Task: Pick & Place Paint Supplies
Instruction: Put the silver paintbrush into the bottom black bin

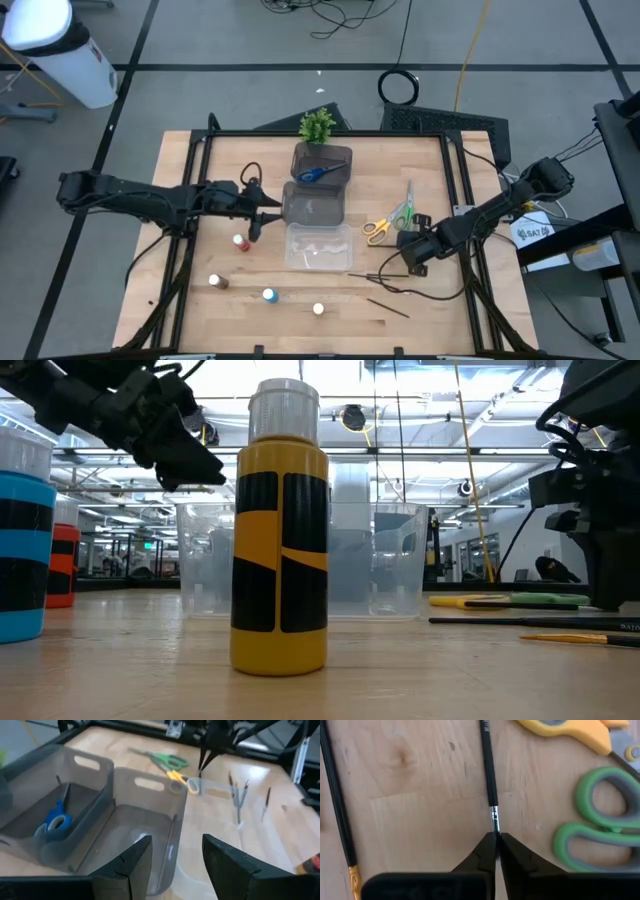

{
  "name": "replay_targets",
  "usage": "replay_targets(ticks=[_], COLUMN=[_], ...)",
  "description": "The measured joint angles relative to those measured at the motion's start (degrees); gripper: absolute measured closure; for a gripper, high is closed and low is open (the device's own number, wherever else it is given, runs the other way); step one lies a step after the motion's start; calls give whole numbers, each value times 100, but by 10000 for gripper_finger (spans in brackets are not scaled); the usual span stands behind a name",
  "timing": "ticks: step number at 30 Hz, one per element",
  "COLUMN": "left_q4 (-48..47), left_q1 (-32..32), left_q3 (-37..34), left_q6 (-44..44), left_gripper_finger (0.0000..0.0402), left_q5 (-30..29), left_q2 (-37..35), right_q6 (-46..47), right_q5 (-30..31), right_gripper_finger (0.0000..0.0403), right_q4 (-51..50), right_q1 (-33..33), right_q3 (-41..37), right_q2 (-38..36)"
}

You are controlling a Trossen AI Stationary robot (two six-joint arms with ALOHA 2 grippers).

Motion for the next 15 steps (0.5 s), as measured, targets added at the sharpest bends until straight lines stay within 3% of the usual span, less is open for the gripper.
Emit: replay_targets(ticks=[15], left_q4=[553], left_q1=[-201], left_q3=[202], left_q6=[-462], left_gripper_finger=[215], left_q5=[105], left_q2=[400], right_q6=[185], right_q5=[-160], right_gripper_finger=[403], right_q4=[60], right_q1=[-7], right_q3=[-9], right_q2=[-49])
